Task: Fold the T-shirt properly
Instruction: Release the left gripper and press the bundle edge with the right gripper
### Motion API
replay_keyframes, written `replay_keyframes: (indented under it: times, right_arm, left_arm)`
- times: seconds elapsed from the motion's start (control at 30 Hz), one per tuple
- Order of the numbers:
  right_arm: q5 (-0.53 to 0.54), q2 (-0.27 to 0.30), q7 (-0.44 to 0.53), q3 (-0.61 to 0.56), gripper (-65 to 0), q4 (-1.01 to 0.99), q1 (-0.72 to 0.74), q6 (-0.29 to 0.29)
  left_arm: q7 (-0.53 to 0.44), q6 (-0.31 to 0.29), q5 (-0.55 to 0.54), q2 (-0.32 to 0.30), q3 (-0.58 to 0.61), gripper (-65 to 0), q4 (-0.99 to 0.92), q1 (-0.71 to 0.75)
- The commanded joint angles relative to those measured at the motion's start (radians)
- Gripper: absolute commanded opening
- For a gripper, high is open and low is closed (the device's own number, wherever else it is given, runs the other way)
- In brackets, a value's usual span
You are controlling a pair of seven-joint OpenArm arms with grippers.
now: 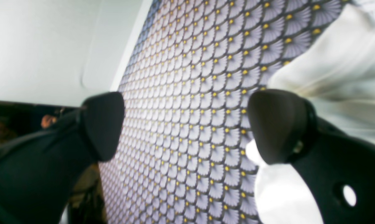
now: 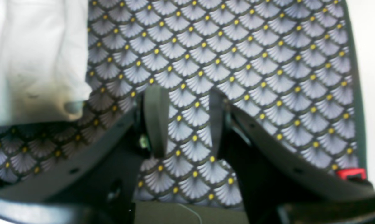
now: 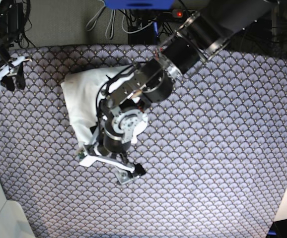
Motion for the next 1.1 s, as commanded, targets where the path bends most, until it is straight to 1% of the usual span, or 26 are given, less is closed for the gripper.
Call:
replay_keyframes:
  times: [0.0, 0.13, 0.2, 0.23, 0.27, 0.37, 0.43, 0.5, 0.6, 0.63, 0.67, 0.8, 0.87, 0.93, 0.97, 1.07]
  right_arm:
    - [0.015, 0.016, 0.025, 0.009, -45.2, 0.017, 0.001, 0.006]
    - [0.015, 0.016, 0.025, 0.006, -45.2, 0.024, 0.001, 0.006]
    - [0.015, 0.015, 0.024, 0.003, -45.2, 0.064, -0.002, 0.006]
    - [0.015, 0.004, 0.019, 0.006, -45.2, 0.086, -0.005, 0.006]
    - [0.015, -0.007, 0.024, 0.009, -45.2, 0.103, -0.011, 0.006]
    - [0.015, -0.011, 0.021, 0.008, -45.2, 0.143, -0.017, 0.006]
    - [0.015, -0.011, 0.018, 0.003, -45.3, 0.152, -0.03, 0.006]
    - [0.015, -0.011, 0.018, 0.0, -45.4, 0.152, -0.042, 0.006]
    - [0.015, -0.022, 0.021, -0.022, -45.4, 0.158, -0.045, 0.006]
    - [0.015, -0.031, 0.021, -0.028, -45.4, 0.166, -0.045, 0.006]
    - [0.015, -0.036, 0.018, -0.029, -45.5, 0.178, -0.045, 0.006]
    - [0.015, -0.099, 0.016, -0.058, -45.5, 0.219, -0.039, 0.006]
    - [0.014, -0.108, 0.016, -0.109, -45.5, 0.224, -0.034, 0.006]
    - [0.014, -0.108, 0.016, -0.18, -45.5, 0.222, -0.024, 0.006]
    - [0.014, -0.108, 0.016, -0.21, -45.5, 0.222, -0.017, 0.006]
    - [0.011, -0.108, 0.016, -0.299, -45.5, 0.219, 0.009, 0.006]
  left_arm:
    - [-0.015, 0.015, 0.021, 0.014, -0.02, 0.0, 0.047, -0.018]
    - [-0.008, 0.015, 0.026, 0.014, -0.128, 0.0, 0.151, 0.002]
    - [-0.006, 0.015, 0.028, 0.009, -0.218, 0.0, 0.202, 0.037]
    - [-0.006, 0.01, 0.029, -0.004, -0.275, 0.0, 0.23, 0.054]
    - [-0.006, 0.006, 0.029, -0.021, -0.321, 0.0, 0.254, 0.069]
    - [-0.006, 0.004, 0.028, -0.086, -0.421, 0.0, 0.315, 0.131]
    - [-0.005, 0.004, 0.026, -0.153, -0.461, 0.0, 0.363, 0.198]
    - [0.026, 0.004, 0.018, -0.21, -0.498, 0.0, 0.407, 0.255]
    - [0.106, 0.003, 0.015, -0.276, -0.554, 0.0, 0.486, 0.342]
    - [0.126, 0.003, 0.015, -0.291, -0.574, -2.2, 0.51, 0.373]
    - [0.14, 0.003, 0.015, -0.304, -0.593, -8.1, 0.536, 0.408]
    - [0.18, 0.003, 0.023, -0.336, -0.669, -36.9, 0.607, 0.528]
    - [0.187, 0.003, 0.026, -0.339, -0.72, -51.6, 0.618, 0.577]
    - [0.181, 0.003, 0.026, -0.336, -0.778, -62.7, 0.619, 0.625]
    - [0.183, 0.003, 0.026, -0.334, -0.801, -65.0, 0.622, 0.642]
    - [0.175, 0.003, 0.026, -0.333, -0.855, -64.4, 0.641, 0.709]
